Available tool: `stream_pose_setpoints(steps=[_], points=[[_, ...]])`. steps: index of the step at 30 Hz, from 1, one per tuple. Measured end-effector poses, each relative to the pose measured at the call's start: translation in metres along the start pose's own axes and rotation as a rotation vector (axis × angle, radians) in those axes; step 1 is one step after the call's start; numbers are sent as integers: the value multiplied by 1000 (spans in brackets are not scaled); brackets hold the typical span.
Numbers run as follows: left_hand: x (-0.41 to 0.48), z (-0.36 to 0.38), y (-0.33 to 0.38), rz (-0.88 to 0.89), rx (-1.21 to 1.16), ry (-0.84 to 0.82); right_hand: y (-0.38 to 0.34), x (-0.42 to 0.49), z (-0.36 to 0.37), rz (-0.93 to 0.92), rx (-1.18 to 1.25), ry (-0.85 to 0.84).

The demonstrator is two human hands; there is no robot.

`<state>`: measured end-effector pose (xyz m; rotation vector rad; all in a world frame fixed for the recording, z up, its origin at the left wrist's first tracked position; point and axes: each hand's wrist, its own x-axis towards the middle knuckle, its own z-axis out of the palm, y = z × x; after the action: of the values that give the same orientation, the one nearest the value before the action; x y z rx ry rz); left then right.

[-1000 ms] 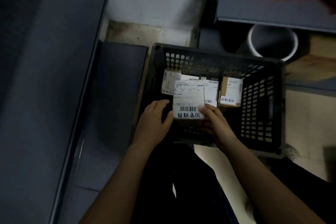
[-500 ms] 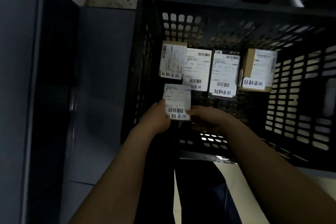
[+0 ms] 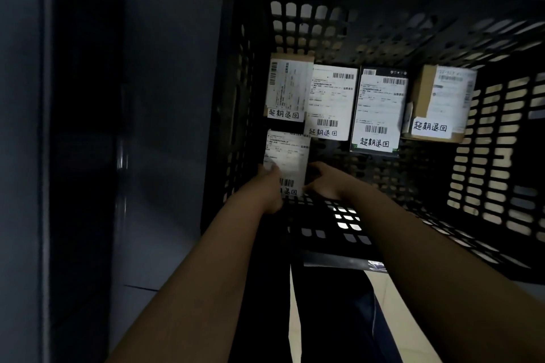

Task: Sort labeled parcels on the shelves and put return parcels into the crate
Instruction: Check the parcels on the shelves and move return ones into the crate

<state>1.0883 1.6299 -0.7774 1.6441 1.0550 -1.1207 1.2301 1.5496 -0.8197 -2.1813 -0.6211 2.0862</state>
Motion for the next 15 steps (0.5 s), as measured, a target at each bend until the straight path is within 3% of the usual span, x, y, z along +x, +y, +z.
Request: stream_pose_setpoints(steps=[7, 15], points=[[-26, -11, 10, 146, 52, 399, 0, -25, -10, -128, 61, 144], [-147, -41, 34, 426, 222, 772, -55, -170, -41, -448, -359, 423]])
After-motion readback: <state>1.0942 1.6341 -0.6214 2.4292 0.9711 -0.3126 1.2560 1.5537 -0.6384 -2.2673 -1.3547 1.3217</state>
